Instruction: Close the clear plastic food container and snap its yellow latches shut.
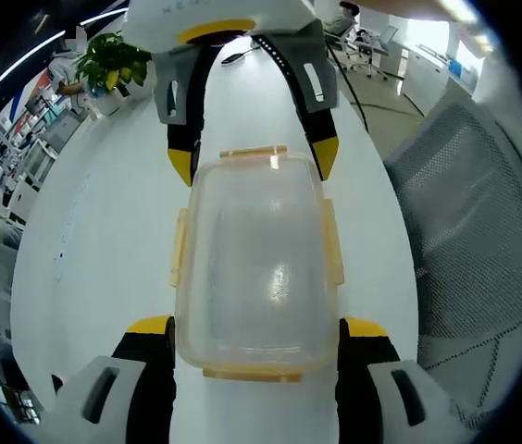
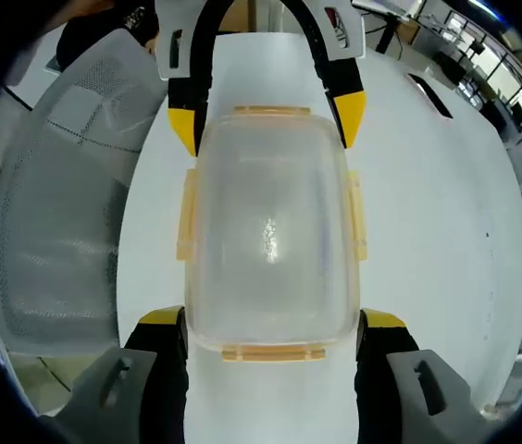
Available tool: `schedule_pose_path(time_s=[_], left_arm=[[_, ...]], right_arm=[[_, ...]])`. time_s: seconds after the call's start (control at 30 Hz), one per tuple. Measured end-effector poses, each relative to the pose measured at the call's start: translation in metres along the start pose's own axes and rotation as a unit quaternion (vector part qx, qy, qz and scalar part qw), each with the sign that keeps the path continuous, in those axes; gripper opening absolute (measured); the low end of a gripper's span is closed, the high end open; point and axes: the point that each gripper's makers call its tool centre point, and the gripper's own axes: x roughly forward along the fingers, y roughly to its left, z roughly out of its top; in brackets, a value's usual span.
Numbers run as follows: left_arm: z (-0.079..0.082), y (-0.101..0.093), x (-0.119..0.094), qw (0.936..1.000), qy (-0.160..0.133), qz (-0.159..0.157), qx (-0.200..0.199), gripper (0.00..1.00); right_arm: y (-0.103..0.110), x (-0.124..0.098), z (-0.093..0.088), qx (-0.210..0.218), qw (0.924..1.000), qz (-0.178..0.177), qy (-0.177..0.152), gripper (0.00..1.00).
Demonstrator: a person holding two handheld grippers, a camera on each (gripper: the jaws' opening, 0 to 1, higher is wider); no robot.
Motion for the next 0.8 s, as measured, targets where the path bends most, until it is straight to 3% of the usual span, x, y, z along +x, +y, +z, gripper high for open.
schedule_pose_path(time_s=[0.17,0.5,0.8], left_arm=[[-0.001,0.000,-0.001,0.9997,-0.022,0.006,-0.006,0.66],[0.001,0.002,0.001,0.9998,-0.017,0.003,0.010,0.66],[-0.001,0.018,0.002,0.9997,-0.019,0.003,0.015,0.67]], right_arm=[[0.000,0.001,0.002,-0.001,1.0000,-0.002,0.008,0.70],[-0.002,0.000,0.002,0.003,1.0000,-0.003,0.007,0.70],[-0.017,0.001,0.003,0.007,1.0000,-0.006,0.003,0.70]])
